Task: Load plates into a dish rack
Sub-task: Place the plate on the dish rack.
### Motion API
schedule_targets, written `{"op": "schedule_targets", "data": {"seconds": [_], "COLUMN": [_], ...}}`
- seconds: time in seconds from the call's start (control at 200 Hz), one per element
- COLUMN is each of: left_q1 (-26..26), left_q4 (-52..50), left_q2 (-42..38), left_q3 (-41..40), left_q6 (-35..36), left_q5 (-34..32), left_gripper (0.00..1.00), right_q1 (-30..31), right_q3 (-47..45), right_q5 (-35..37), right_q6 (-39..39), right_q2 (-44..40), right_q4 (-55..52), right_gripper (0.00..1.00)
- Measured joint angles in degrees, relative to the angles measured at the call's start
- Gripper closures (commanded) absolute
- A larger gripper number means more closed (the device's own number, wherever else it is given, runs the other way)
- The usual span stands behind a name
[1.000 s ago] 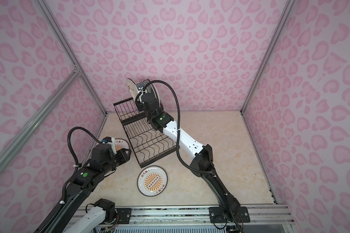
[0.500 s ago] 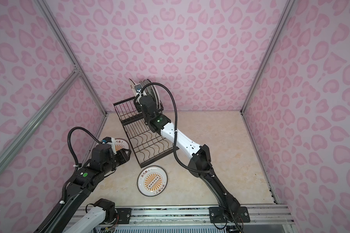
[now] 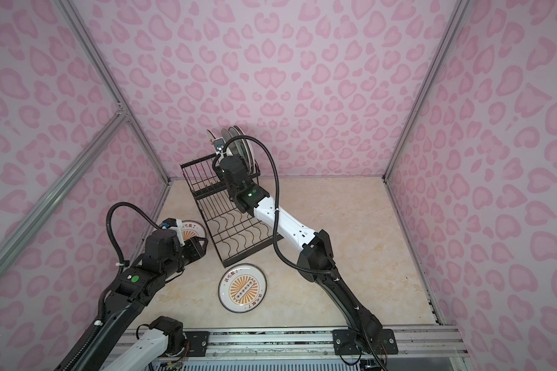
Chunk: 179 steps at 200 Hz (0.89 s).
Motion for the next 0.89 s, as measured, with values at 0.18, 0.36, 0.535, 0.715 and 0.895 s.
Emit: {"op": "schedule_targets", "data": {"seconds": [0.18, 0.36, 0.535, 0.715, 0.895], "left_q1": [0.0, 0.0, 0.0, 0.0, 0.1], "left_q4": [-0.3, -0.3, -0.4, -0.4, -0.5], "left_q2": [-0.4, -0.4, -0.4, -0.4, -0.3], "left_q3": [0.0, 0.0, 0.0, 0.0, 0.0], "left_q6": [0.0, 0.0, 0.1, 0.4, 0.4], "left_q5": [-0.1, -0.2, -0.2, -0.2, -0.2], "left_gripper": [0.52, 0.52, 0.52, 0.52, 0.52], "right_q1": [0.5, 0.6, 0.6, 0.6, 0.6], "right_q3": [0.0, 0.0, 0.0, 0.0, 0.0], "right_q5": [0.8, 1.4, 2.4, 3.1, 3.7], "right_q6": [-0.4, -0.5, -0.4, -0.4, -0.2], "right_q2": [0.7, 1.6, 1.9, 2.4, 2.4], "right_q4": [0.4, 0.5, 1.2, 2.1, 2.1], "right_gripper": [1.0, 1.0, 1.0, 1.0, 1.0]}}
